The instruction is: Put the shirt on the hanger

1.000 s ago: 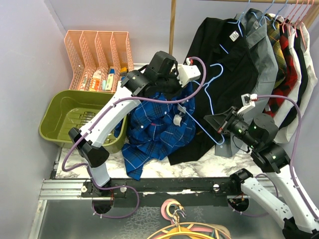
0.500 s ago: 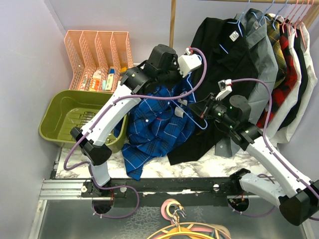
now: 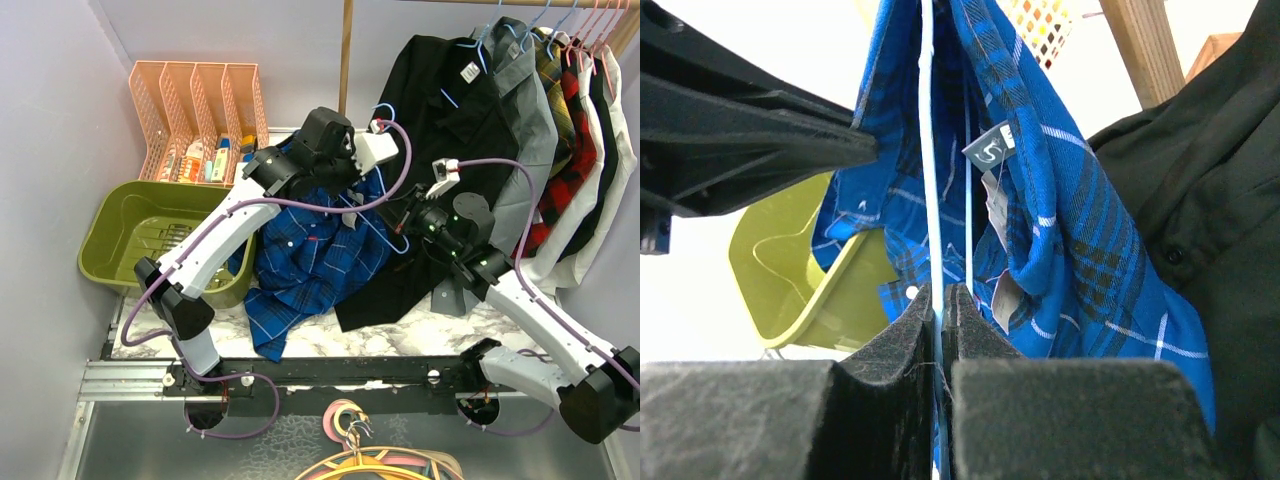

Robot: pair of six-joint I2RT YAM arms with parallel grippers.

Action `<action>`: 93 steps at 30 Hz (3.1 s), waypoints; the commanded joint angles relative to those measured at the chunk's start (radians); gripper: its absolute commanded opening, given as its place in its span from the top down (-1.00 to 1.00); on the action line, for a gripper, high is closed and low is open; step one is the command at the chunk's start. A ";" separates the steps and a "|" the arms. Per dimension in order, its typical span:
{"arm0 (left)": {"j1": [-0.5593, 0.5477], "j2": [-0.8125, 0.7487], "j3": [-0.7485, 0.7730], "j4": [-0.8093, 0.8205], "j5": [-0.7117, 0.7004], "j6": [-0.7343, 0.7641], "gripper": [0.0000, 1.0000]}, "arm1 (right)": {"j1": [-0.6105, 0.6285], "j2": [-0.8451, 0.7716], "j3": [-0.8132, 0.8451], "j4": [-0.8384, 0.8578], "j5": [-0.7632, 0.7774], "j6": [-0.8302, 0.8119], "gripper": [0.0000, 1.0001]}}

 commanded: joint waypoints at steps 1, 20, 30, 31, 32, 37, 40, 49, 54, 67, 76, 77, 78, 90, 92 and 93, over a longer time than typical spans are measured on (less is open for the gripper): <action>-0.005 -0.048 -0.022 -0.065 0.167 -0.003 0.79 | -0.008 0.025 -0.037 0.189 0.037 0.001 0.98; 0.424 0.018 0.066 -0.179 0.878 0.490 -0.95 | 0.010 0.148 -0.312 0.620 -0.096 -0.199 0.98; 0.416 0.233 0.267 -0.374 0.946 0.799 -0.83 | 0.013 0.193 -0.326 0.686 -0.237 -0.282 0.98; 0.416 0.236 0.263 -0.362 0.944 0.803 -0.83 | 0.013 0.191 -0.326 0.685 -0.243 -0.289 0.98; 0.416 0.237 0.251 -0.345 0.941 0.801 -0.82 | 0.013 0.188 -0.328 0.684 -0.246 -0.294 0.98; 0.415 0.238 0.214 -0.247 0.902 0.770 -0.62 | 0.013 0.183 -0.326 0.677 -0.272 -0.315 0.98; 0.416 0.245 0.219 -0.225 0.903 0.769 -0.58 | 0.013 0.193 -0.318 0.666 -0.284 -0.323 0.98; 0.387 0.288 0.212 -0.325 0.883 0.902 -0.05 | 0.013 0.214 -0.306 0.664 -0.276 -0.338 0.98; 0.382 0.325 0.249 -0.381 0.879 0.949 -0.20 | 0.013 0.221 -0.299 0.664 -0.271 -0.350 0.98; 0.372 0.332 0.255 -0.391 0.846 0.958 1.00 | 0.013 0.200 -0.300 0.694 -0.206 -0.329 0.98; 0.369 0.215 0.301 -0.351 0.861 0.824 1.00 | 0.012 -0.042 -0.218 0.412 -0.007 -0.313 -0.95; 0.369 0.202 0.315 -0.359 0.859 0.809 1.00 | 0.013 -0.093 -0.224 0.381 0.042 -0.315 -1.00; 0.369 0.193 0.330 -0.367 0.854 0.792 1.00 | 0.012 -0.147 -0.234 0.350 0.091 -0.318 -0.99; 0.366 0.019 0.298 -0.106 0.684 0.193 1.00 | 0.011 -0.573 -0.404 0.246 -0.198 -0.033 -0.90; 0.366 -0.004 0.282 -0.056 0.683 0.073 1.00 | 0.013 -0.494 -0.407 0.295 -0.318 0.027 -0.80; 0.366 -0.011 0.275 -0.032 0.686 0.015 1.00 | 0.016 -0.460 -0.411 0.330 -0.362 0.039 -0.77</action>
